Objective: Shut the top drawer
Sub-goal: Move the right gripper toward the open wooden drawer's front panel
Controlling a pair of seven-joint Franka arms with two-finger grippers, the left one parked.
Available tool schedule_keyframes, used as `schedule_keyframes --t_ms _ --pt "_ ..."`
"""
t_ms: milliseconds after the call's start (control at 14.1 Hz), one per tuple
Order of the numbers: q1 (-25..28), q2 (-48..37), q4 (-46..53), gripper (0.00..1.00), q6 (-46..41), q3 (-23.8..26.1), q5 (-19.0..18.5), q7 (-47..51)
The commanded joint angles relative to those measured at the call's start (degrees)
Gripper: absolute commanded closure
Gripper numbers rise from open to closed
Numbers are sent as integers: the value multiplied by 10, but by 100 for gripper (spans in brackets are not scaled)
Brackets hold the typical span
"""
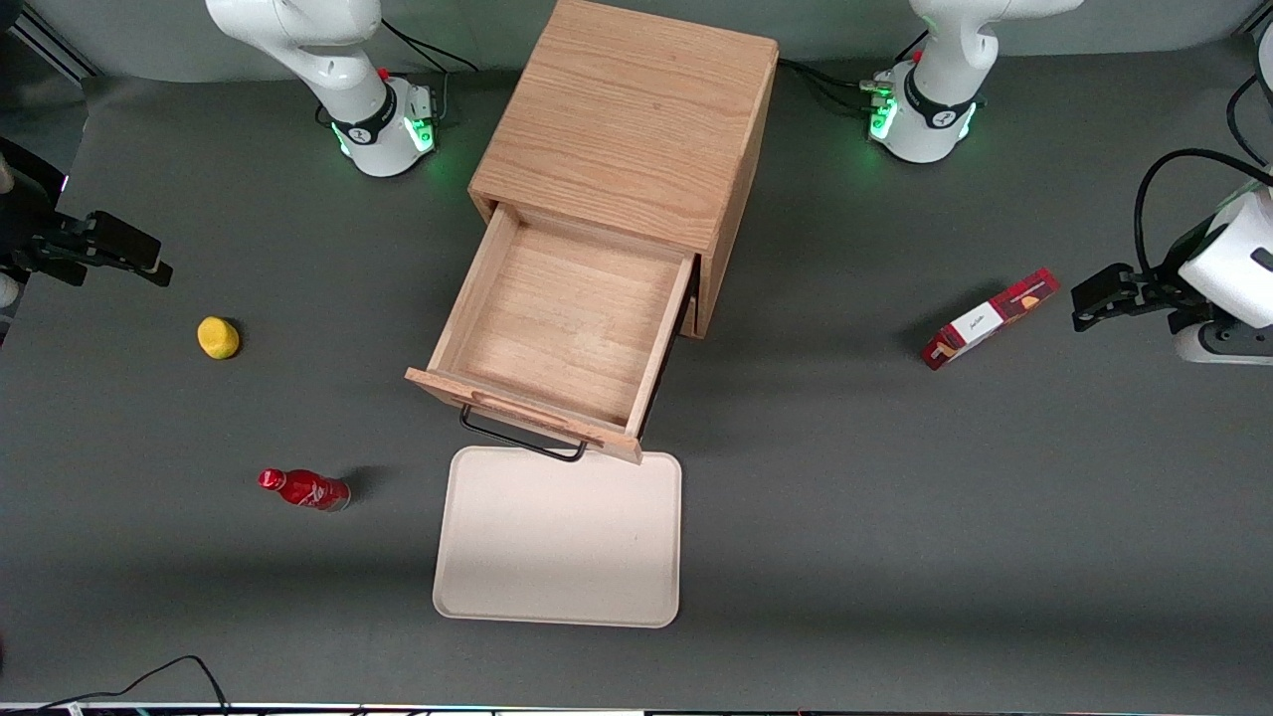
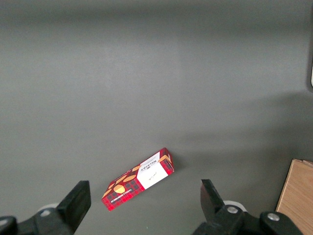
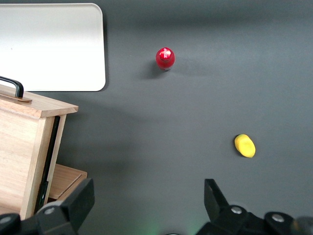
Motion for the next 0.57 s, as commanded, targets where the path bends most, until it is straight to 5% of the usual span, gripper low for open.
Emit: schedule_keyframes --t_ms 0,496 --pt "8 1 6 0 -7 -8 -8 -8" --pt "8 95 103 0 4 28 -6 -24"
